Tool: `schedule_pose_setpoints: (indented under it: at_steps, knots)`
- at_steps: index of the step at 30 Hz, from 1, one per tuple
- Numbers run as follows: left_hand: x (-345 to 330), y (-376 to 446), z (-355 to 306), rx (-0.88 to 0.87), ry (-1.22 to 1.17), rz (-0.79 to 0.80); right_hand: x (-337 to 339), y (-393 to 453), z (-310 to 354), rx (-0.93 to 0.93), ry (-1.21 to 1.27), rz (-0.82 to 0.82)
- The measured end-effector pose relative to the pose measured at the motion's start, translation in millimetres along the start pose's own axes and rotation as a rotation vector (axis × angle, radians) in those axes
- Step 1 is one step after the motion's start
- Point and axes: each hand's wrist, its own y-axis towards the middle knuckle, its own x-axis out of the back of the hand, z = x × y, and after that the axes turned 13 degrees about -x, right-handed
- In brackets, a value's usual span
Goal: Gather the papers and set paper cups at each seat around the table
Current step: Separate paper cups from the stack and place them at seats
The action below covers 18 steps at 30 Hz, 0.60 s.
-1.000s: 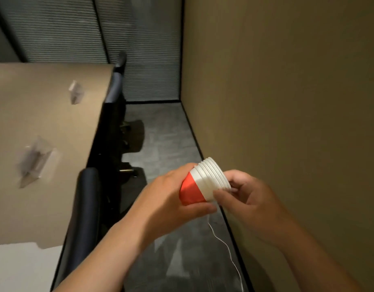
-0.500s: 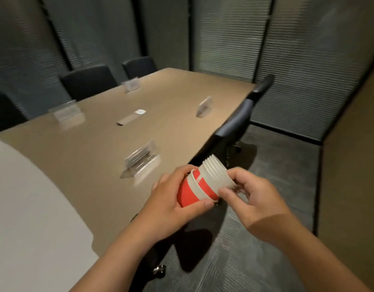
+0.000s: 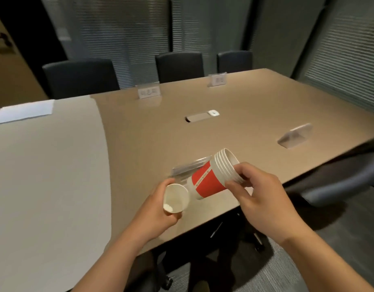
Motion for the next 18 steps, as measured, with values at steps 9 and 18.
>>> schedule_pose_setpoints:
  at_steps: [9,18]
  knots:
    - [-15.4,46.3,125.3,0.441,0.105,-0.261,-24.1,108.6,-35.6,-0.034,-0.036,0.165]
    - [-10.7,61.0,96.2,0.665,0.505,-0.025,-21.5,151.8,-60.8,-0.062,0.031,0.282]
